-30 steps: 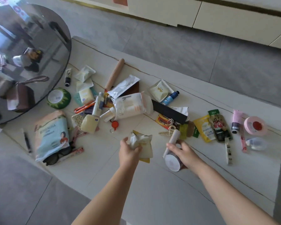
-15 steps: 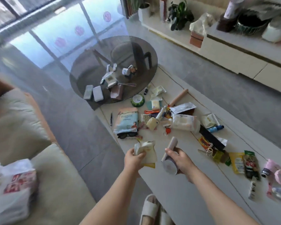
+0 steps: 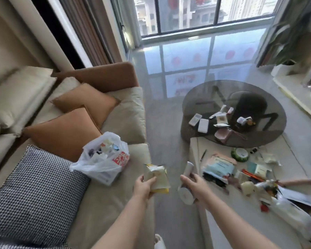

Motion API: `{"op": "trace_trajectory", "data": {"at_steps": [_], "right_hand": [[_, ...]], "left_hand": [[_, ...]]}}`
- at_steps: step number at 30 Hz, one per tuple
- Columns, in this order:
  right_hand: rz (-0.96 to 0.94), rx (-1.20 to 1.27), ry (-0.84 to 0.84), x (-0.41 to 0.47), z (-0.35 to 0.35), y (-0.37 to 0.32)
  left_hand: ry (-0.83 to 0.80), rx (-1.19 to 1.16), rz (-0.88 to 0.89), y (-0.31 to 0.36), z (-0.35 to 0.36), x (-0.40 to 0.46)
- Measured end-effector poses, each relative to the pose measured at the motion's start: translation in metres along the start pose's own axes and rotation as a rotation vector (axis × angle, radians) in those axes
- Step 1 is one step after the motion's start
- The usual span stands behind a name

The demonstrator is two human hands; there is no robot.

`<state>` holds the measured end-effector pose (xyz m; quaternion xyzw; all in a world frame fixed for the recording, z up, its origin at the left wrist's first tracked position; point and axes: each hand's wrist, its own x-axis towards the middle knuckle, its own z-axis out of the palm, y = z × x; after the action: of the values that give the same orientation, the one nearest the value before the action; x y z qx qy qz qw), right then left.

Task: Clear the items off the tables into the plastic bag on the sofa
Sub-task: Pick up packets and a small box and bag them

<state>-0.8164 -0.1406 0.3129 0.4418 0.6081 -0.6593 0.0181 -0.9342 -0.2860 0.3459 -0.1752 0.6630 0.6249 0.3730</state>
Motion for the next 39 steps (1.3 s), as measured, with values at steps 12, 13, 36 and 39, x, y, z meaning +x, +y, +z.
{"op": "trace_trajectory", "data": {"at_steps": [12, 13, 36, 39], "right_hand": [[-0.066, -0.241, -0.229, 0.051, 0.180, -0.117], [-0.065, -0.270, -0.242, 0.054, 0.192, -0.123], [0.252, -0.865, -0.533, 0.295, 0.396, -0.218], [0.376, -0.900, -0.554, 0.322, 0.415, -0.209]], "left_hand": [[0.218, -0.245, 0.059, 0.094, -0.154, 0.057], [0.240, -0.271, 0.066, 0.098, -0.164, 0.061], [0.576, 0.143, -0.141, 0.211, -0.239, 0.285], [0.586, 0.054, -0.149, 0.206, -0.237, 0.318]]}}
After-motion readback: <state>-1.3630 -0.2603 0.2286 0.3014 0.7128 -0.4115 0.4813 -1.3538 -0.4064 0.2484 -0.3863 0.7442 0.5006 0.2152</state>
